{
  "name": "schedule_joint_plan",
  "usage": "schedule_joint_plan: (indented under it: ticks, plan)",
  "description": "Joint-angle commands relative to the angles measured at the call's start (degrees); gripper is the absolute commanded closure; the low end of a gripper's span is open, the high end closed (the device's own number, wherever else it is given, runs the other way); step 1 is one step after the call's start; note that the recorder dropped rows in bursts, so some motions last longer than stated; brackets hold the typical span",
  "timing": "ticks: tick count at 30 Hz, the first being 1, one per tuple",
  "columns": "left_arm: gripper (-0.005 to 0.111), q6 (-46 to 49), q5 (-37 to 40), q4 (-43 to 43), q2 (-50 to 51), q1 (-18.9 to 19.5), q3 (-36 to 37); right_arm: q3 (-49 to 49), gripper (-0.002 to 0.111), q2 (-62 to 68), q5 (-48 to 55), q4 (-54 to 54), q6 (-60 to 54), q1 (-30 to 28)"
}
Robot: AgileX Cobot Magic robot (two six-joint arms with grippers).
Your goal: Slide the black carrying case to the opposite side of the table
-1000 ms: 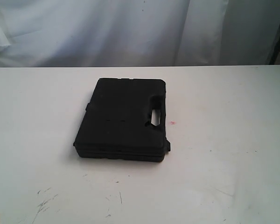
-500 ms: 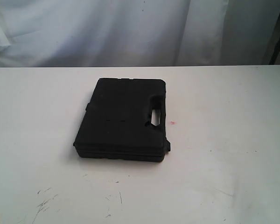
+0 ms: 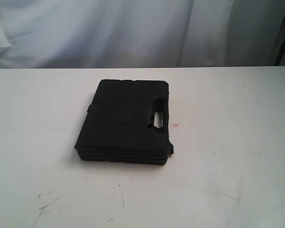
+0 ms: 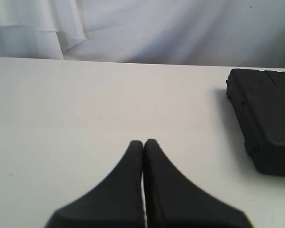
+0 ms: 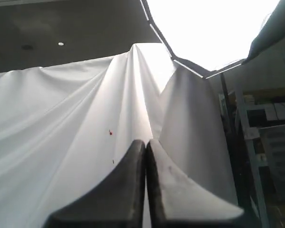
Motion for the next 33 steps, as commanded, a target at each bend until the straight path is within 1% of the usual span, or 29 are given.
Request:
schedule_joint_plan:
  ticks: [1,4,6,10,13,17,19,21,24,29,31,33]
  plan:
    - [0.107,0.1,-0.9,0.1,-0.3,0.2,0.2,-14.0,0.108,12.4,16.7,-0.5,-0.3,-0.4]
    - [0.107,0.1,-0.9,0.1,-0.3,0.2,0.2,-22.0,0.108,23.2,28.3,0.1,-0.3,-0.4]
    - [0.107,0.1,-0.9,0.1,-0.3,0.2,0.2,-23.5,0.108,27.5,32.8,2.5,-0.3,-0.4]
    - [0.107,0.1,-0.9,0.1,-0.3,0.2,0.2,-24.0,0.108,34.5,41.9,6.3,-3.3,1.0]
    - [0.107,0.1,-0.9,0.1,-0.3,0.2,0.2,-24.0,0.108,39.5,51.7,7.8,-8.0,2.4]
    - [0.107,0.1,-0.9,0.1,-0.3,0.2,0.2,-24.0,0.108,45.3,63.6,8.4,-8.1,3.5]
    - [0.107,0.1,-0.9,0.1,-0.3,0.2,0.2,-24.0,0.108,46.8,67.4,8.7,-8.1,3.5]
    - [0.107,0.1,-0.9,0.1,-0.3,0.2,0.2,-24.0,0.108,47.5,68.7,8.7,-8.1,3.5]
    - [0.107,0.1,-0.9,0.1,-0.3,0.2,0.2,-24.0,0.108,47.5,67.8,9.4,-8.1,3.5]
    - [0.107,0.1,-0.9,0.1,-0.3,0.2,0.2,-24.0,0.108,47.5,63.7,13.9,-8.5,3.5]
    - [0.107,0.1,-0.9,0.1,-0.3,0.2,0.2,-24.0,0.108,47.9,61.9,16.0,-11.5,3.5]
    - [0.107,0.1,-0.9,0.1,-0.3,0.2,0.2,-24.4,0.108,48.6,60.3,16.7,-12.0,3.5]
